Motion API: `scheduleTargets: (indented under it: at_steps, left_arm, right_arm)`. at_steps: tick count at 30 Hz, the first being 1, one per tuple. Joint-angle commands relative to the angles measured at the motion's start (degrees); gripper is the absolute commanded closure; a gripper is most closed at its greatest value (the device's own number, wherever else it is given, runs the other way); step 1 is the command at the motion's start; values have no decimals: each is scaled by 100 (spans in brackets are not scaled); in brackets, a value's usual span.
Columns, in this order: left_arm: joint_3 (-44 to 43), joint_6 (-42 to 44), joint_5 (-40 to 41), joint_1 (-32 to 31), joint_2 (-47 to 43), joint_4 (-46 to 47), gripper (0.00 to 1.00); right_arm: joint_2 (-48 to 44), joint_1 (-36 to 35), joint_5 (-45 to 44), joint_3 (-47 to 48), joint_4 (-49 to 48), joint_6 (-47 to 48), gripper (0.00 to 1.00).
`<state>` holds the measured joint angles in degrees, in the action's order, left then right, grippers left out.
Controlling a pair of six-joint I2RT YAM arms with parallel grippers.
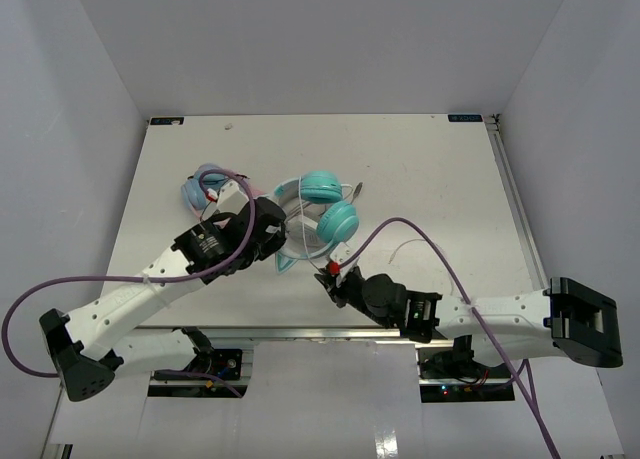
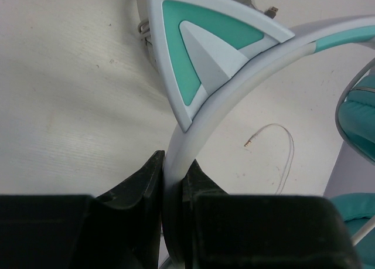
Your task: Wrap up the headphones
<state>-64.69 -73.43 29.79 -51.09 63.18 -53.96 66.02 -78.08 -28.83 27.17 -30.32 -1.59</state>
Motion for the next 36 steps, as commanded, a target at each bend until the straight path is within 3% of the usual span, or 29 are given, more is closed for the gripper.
scheduleTargets:
  at_steps: [1, 20, 23, 26, 29, 32, 36]
  left_arm:
    - [-281, -198, -278, 38, -359, 427, 100]
    - [-253, -234, -627, 30, -960, 372, 100]
    - [-171, -250, -711, 38, -1021, 433, 100]
    - [-43, -265, -846, 29, -1132, 514, 100]
    - [82, -205, -966, 30, -1263, 599, 100]
    - [137, 228, -966, 35, -1463, 786, 100]
    - [312, 1279, -1266, 29, -1842, 1454, 100]
  right_arm:
    - [42, -23, -210, -262, -1394, 718, 75]
    - [1016, 660, 946, -1254, -4027, 930, 72]
    - [1265, 837, 1209, -1337, -4451, 834, 78]
    - [1485, 1071, 1547, -1444, -4774, 646, 92]
    - [1583, 1429, 1869, -1594, -5089, 456, 92]
    - [1324, 1851, 2039, -1782, -5181, 163, 92]
    - [752, 2201, 2089, -1767, -4514, -18, 92]
